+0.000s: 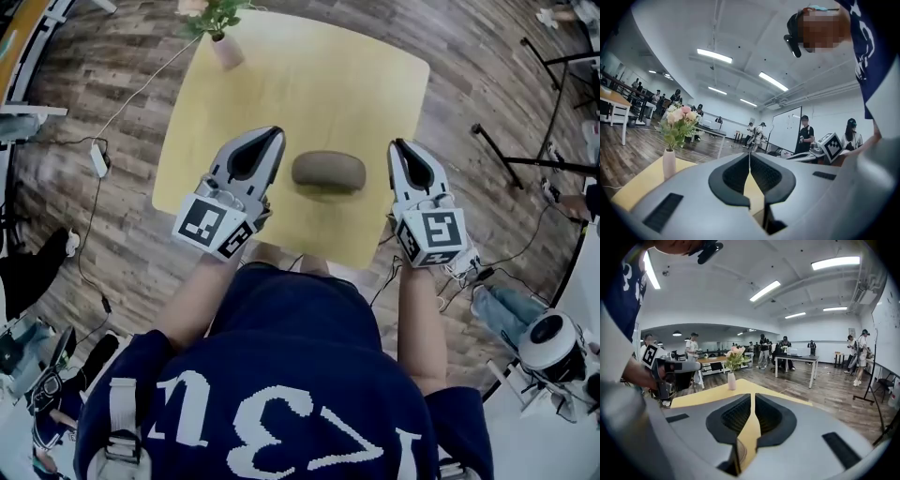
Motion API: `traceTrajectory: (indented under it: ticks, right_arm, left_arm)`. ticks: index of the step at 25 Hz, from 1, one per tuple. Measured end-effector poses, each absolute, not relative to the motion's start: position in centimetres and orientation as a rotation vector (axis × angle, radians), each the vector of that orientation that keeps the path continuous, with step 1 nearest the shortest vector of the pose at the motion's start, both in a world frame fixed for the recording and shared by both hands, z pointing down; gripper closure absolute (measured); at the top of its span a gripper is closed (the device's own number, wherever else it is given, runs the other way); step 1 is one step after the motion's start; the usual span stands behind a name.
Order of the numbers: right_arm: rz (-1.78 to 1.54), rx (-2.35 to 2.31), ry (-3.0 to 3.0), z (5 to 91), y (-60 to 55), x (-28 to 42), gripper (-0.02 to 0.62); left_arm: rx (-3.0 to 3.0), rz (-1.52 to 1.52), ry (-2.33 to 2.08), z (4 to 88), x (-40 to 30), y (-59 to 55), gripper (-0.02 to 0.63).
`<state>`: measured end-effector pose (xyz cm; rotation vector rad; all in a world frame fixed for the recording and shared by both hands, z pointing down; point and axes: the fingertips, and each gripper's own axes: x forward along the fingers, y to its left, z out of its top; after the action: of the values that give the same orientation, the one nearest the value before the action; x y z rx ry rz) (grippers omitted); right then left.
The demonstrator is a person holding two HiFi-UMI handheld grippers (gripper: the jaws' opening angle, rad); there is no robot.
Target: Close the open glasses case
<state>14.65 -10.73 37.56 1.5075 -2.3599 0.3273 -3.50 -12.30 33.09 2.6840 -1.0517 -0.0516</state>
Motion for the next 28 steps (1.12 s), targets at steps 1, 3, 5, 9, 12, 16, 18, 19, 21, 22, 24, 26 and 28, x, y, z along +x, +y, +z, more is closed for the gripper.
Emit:
traceTrajectory:
  ticks: [1, 3, 5, 9, 12, 16, 18, 19, 21, 22, 24, 26, 28]
  right_arm:
    - [0.364, 1.494, -2.365, 38.5, -10.4, 14.4, 0.565]
    - [0.439, 1.469, -2.377, 40.3, -10.0, 13.8, 0.564]
    - [0.496, 1.432, -2.378, 42.0, -9.7, 13.2, 0.54]
    - [0.518, 1.326, -2.336, 45.9, -8.9, 12.1, 0.457]
    - [0.601, 1.293, -2.305, 48.3, -8.5, 12.0, 0.44]
    - [0.68, 1.308, -2.308, 50.1, -8.5, 13.0, 0.437]
    - [0.719, 1.28, -2.322, 50.8, -8.3, 12.9, 0.436]
    - [0.745, 1.257, -2.325, 51.2, -8.1, 12.8, 0.433]
    - [0.812, 1.216, -2.332, 51.9, -8.0, 12.6, 0.417]
    - [0.845, 1.204, -2.337, 52.1, -8.0, 12.5, 0.414]
    - [0.891, 1.188, -2.345, 52.4, -7.9, 12.4, 0.399]
    - [0.91, 1.174, -2.349, 52.6, -7.8, 12.2, 0.397]
    - [0.935, 1.165, -2.357, 52.9, -7.6, 12.1, 0.397]
  left_arm:
    - [2.678, -0.039, -1.044, 33.7, -3.3, -12.2, 0.592]
    - [2.673, -0.008, -1.031, 35.1, -3.0, -11.9, 0.592]
    - [2.671, 0.031, -1.016, 36.6, -2.7, -11.6, 0.592]
    - [2.672, 0.141, -0.963, 40.1, -1.8, -10.4, 0.592]
    - [2.665, 0.191, -0.911, 42.4, -1.2, -9.4, 0.592]
    - [2.621, 0.322, -0.825, 45.9, 0.0, -7.5, 0.56]
    - [2.624, 0.368, -0.769, 47.2, 0.7, -6.4, 0.512]
    - [2.627, 0.383, -0.75, 47.7, 0.9, -5.9, 0.506]
    - [2.61, 0.417, -0.735, 48.7, 1.0, -5.4, 0.503]
    - [2.592, 0.431, -0.736, 49.2, 1.0, -5.3, 0.495]
    - [2.562, 0.442, -0.739, 49.8, 1.0, -5.3, 0.491]
    - [2.54, 0.431, -0.728, 50.1, 1.1, -5.1, 0.489]
    - [2.514, 0.438, -0.713, 50.7, 1.2, -5.0, 0.483]
